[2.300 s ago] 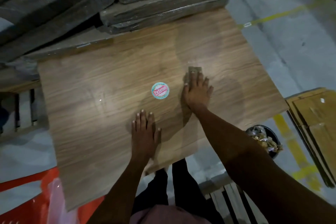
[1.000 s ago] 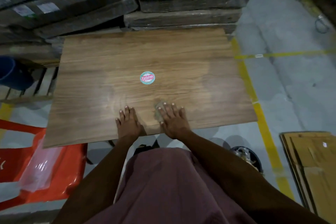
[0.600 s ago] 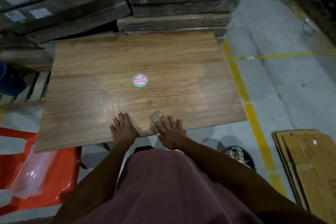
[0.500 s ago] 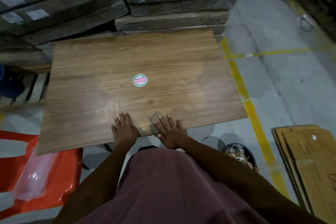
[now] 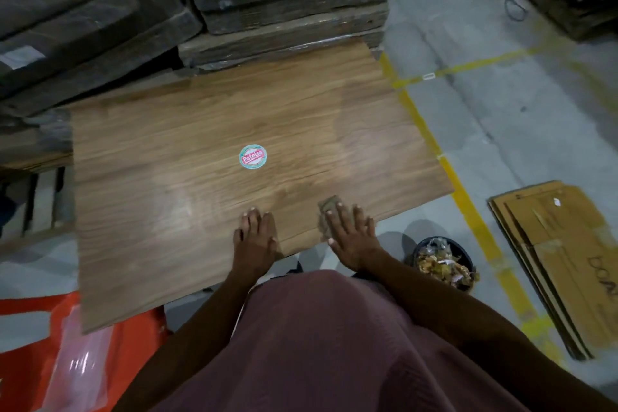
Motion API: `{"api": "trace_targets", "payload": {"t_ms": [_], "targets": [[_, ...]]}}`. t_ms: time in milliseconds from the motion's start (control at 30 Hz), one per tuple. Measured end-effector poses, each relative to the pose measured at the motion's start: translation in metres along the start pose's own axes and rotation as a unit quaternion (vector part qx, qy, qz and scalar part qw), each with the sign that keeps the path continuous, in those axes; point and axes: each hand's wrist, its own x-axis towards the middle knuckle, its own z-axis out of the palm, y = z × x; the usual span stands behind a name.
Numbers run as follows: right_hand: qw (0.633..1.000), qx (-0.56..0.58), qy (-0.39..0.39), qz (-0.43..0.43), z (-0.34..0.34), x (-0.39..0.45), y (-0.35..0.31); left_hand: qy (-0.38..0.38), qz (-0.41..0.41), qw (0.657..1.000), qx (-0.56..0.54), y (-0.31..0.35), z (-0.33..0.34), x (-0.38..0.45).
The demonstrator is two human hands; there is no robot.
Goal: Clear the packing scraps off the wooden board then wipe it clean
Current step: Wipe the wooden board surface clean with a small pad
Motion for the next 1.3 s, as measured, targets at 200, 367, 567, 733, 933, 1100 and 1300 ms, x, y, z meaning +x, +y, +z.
{"api": "trace_targets", "payload": {"t_ms": [200,367,567,733,933,1100,1300], "targets": [[0.994,0.043,0.009,0.099,0.001,-0.006,0.023,-0.031,0.020,0.999,0.007,-0.003,-0.006,0.005],[0.973,0.110,0.016,0.205,-0.020,-0.001,0.059,-0.009,-0.002,1.000,0.021,0.000,-0.006,0.005],[0.990,-0.062,-0.086,-0.090,-0.031,0.016,0.041,0.020,-0.125,0.991,-0.036,0.043,0.003,0.008],[0.991,-0.101,-0.034,-0.087,-0.061,0.029,0.080,0.030,-0.217,0.972,-0.088,0.088,0.003,0.024],[0.999,-0.036,-0.011,0.038,-0.080,0.042,0.105,0.048,-0.235,0.966,-0.101,0.100,0.009,0.021],[0.965,-0.157,-0.049,-0.203,-0.072,0.057,0.066,0.066,-0.204,0.975,-0.057,0.082,0.008,0.013],[0.998,-0.049,-0.006,-0.038,-0.093,0.086,0.076,0.075,-0.157,0.984,-0.028,0.037,-0.016,0.026]]}}
